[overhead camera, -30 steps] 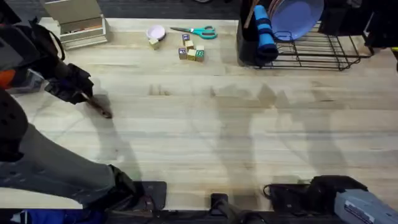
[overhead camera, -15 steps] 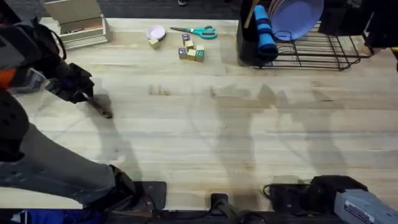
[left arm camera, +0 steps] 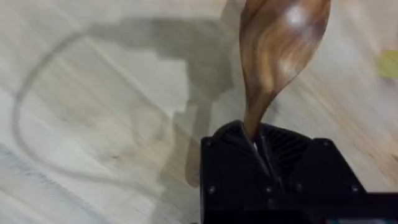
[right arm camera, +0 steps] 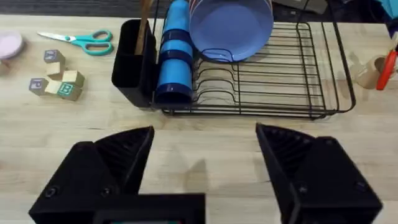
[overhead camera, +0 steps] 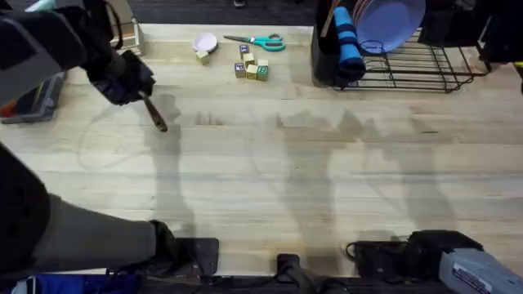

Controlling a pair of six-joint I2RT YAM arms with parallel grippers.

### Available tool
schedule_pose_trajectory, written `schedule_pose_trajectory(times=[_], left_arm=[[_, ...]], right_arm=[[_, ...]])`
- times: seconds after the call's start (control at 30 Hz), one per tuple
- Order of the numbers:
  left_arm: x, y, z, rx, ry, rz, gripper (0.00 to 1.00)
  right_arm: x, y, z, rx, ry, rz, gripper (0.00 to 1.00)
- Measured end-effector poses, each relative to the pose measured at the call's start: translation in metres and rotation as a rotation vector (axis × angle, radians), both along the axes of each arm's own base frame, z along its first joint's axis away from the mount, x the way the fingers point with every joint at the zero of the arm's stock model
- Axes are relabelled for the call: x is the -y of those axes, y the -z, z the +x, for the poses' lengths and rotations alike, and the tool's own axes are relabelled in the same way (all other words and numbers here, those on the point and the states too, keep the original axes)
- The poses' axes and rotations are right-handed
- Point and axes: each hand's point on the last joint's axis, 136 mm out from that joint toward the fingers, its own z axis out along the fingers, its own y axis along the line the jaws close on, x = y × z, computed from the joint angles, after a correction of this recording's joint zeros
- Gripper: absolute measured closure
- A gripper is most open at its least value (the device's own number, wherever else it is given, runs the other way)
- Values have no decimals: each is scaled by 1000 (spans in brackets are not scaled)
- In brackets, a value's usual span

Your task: Pick up the spoon on the table one by one and put them onto the rack

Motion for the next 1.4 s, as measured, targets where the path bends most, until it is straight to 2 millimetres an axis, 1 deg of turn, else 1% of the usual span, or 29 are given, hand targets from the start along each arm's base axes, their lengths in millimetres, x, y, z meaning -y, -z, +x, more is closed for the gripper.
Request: schedule_pose_trajectory(times=[0.03, 0.07, 0.3, 0.53, 0.67, 0.83, 0.97, 1.17, 1.3, 1.4], left_arm=[[6, -4, 3, 14, 17, 3, 955], [26, -16, 13, 59, 74, 6, 956], [80, -39, 38, 178, 261, -10, 960], [144, -52, 52, 257, 461, -25, 959], [185, -68, 65, 353, 559, -26, 958], [237, -103, 81, 538, 671, -41, 958], [277, -136, 88, 694, 748, -65, 958], [325, -180, 85, 892, 831, -99, 958], [348, -205, 78, 1002, 866, -121, 958], [364, -230, 72, 1109, 882, -136, 958]], right_arm=[[0, 0, 0, 0, 0, 0, 6], [0, 0, 0, -1, 0, 0, 6], [0, 2, -1, -8, 0, 0, 6], [0, 2, -1, -10, 0, 0, 6], [0, 4, -3, -22, 0, 0, 6], [0, 9, -6, -45, 0, 0, 6], [0, 11, -7, -52, 0, 0, 6], [0, 11, -7, -52, 0, 0, 6], [0, 11, -7, -52, 0, 0, 6], [0, 11, -7, -52, 0, 0, 6]])
